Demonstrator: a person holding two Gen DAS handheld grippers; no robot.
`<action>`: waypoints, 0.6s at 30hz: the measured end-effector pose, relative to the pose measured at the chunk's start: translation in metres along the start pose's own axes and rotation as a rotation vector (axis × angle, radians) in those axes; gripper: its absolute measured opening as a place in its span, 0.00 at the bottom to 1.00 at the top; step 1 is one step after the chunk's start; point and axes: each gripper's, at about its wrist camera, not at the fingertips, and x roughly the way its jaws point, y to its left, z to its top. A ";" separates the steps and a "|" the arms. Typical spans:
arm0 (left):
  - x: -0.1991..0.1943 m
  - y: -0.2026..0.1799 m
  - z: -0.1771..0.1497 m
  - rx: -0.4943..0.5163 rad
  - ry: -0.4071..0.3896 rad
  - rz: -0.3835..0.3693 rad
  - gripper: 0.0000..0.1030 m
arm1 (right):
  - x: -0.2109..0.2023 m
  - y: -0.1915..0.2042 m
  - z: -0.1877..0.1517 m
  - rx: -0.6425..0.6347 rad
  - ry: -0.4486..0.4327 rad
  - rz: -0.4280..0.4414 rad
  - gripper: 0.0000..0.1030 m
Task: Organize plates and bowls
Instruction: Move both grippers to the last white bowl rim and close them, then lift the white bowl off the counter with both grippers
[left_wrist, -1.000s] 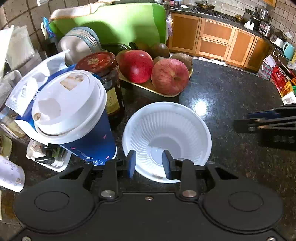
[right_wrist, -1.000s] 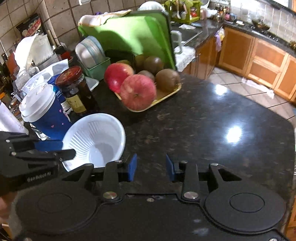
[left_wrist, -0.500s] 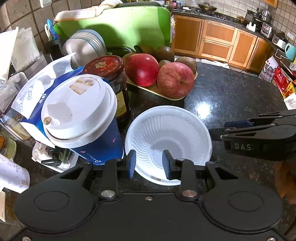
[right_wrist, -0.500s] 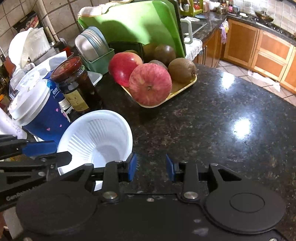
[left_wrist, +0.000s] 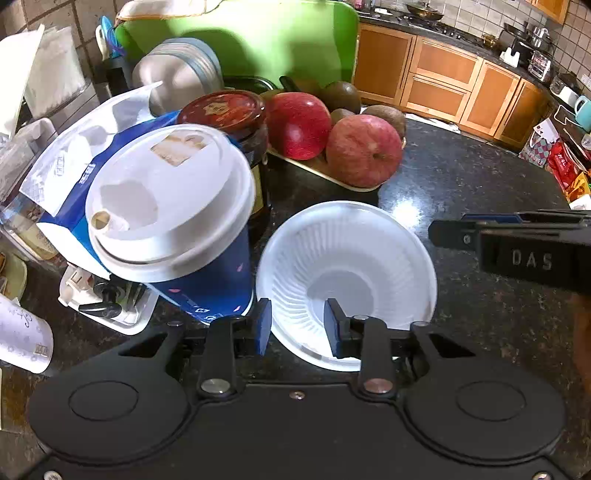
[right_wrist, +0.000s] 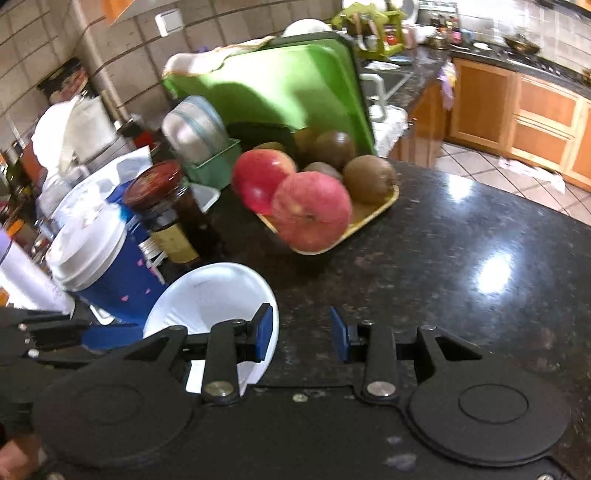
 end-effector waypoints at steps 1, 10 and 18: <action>-0.001 0.002 -0.001 -0.008 0.002 0.000 0.40 | 0.000 0.003 0.000 -0.006 0.000 0.005 0.36; 0.004 0.003 0.001 -0.001 0.013 0.010 0.40 | 0.014 0.012 -0.003 -0.050 0.038 0.003 0.36; 0.019 -0.009 0.002 0.034 0.027 0.036 0.33 | 0.023 0.020 -0.018 -0.104 0.074 -0.022 0.19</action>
